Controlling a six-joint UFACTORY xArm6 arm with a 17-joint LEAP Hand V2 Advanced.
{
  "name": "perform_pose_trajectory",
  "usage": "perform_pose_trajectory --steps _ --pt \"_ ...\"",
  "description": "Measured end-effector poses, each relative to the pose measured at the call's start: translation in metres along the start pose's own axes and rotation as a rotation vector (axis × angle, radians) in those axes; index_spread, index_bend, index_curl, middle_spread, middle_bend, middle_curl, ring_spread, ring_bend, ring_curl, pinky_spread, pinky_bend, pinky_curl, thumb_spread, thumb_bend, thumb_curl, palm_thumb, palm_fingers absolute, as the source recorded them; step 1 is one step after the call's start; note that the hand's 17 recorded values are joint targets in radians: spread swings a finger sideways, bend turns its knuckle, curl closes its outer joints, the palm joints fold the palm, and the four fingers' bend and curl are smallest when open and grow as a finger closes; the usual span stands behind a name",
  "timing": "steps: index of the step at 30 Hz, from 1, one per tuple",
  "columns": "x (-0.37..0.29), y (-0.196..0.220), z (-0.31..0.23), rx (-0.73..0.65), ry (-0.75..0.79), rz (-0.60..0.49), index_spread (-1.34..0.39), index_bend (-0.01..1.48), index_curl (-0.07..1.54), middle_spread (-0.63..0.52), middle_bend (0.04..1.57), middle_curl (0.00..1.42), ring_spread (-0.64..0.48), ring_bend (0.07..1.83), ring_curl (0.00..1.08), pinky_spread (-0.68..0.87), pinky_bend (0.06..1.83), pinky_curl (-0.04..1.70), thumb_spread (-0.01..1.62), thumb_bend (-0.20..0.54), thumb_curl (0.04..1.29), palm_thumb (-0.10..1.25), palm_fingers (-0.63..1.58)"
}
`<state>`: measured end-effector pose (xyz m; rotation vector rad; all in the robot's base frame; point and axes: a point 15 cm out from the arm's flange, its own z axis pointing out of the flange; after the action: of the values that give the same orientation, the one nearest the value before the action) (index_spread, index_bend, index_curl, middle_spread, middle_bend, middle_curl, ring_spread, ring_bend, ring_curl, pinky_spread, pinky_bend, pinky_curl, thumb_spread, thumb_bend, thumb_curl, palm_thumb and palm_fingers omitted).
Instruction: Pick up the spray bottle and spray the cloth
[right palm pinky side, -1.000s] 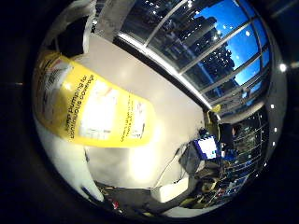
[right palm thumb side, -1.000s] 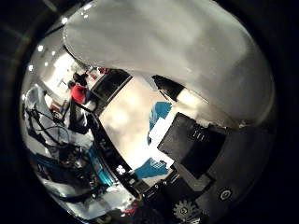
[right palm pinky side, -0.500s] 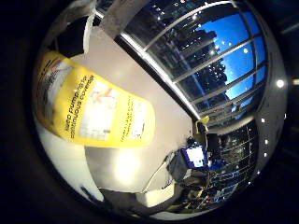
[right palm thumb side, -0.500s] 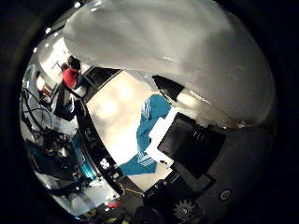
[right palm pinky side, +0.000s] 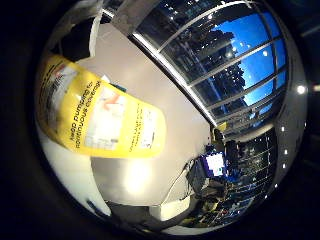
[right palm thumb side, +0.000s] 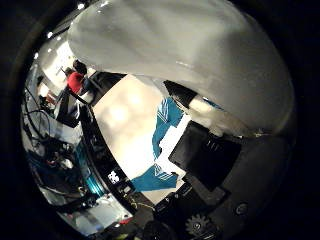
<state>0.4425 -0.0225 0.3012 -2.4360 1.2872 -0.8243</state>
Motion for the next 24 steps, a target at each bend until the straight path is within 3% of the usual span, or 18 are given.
perform_pose_trajectory --steps 4,8,24 --pt "0.003 -0.019 -0.01 0.026 0.0 0.021 -0.2 1.19 0.81 -0.1 1.43 0.66 -0.23 1.35 0.82 -0.15 1.0 1.55 1.0 -0.014 0.7 1.03 1.13" --pt "0.002 -0.028 -0.017 0.012 -0.045 0.131 -0.2 1.19 0.81 -0.1 1.43 0.66 -0.23 1.35 0.82 -0.15 1.0 1.55 1.0 -0.014 0.7 1.03 1.13" --pt "-0.106 -0.13 -0.031 0.159 -0.555 0.507 -0.2 1.19 0.81 -0.09 1.43 0.66 -0.23 1.35 0.82 -0.15 1.0 1.55 1.0 -0.014 0.71 1.02 1.13"
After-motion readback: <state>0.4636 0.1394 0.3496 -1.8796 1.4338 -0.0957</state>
